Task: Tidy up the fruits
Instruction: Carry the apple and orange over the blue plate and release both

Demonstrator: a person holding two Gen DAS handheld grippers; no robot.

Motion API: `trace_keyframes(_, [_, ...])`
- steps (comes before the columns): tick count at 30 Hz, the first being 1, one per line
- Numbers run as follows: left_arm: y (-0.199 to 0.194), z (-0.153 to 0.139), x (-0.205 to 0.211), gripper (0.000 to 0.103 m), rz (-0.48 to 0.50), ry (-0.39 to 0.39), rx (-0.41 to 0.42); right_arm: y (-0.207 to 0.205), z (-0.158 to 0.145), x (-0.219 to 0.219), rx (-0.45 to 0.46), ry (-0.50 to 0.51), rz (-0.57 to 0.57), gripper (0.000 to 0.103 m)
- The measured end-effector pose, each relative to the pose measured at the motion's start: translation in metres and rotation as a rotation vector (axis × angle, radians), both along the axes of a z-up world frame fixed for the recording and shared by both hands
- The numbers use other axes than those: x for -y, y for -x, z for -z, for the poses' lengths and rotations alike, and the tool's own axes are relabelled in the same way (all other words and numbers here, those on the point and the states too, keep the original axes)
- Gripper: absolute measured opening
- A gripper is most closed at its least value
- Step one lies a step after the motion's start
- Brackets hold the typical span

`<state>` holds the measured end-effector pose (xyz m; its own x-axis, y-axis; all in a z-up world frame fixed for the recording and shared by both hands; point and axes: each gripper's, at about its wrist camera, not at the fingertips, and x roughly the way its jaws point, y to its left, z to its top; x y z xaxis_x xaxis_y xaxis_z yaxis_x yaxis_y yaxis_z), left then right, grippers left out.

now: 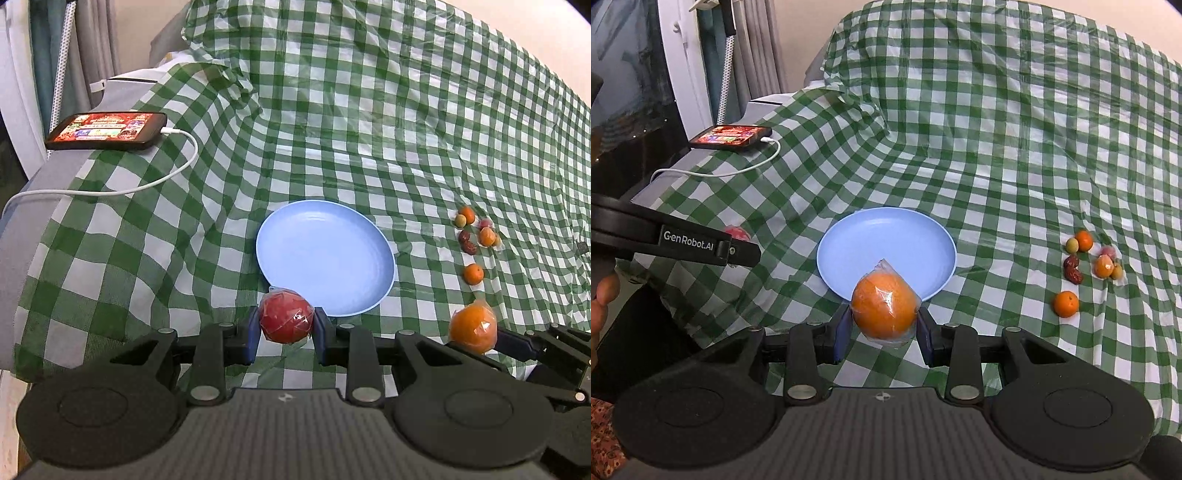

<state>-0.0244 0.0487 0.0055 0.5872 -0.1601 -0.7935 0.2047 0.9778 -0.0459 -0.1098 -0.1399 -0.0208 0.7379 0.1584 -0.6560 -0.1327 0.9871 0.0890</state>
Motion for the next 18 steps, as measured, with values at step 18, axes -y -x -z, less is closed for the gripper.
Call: trace_keyframes(18, [-0.053, 0.021, 0.012, 0.032, 0.001, -0.024, -0.044, -0.051, 0.027, 0.005, -0.071, -0.027, 0.024, 0.039])
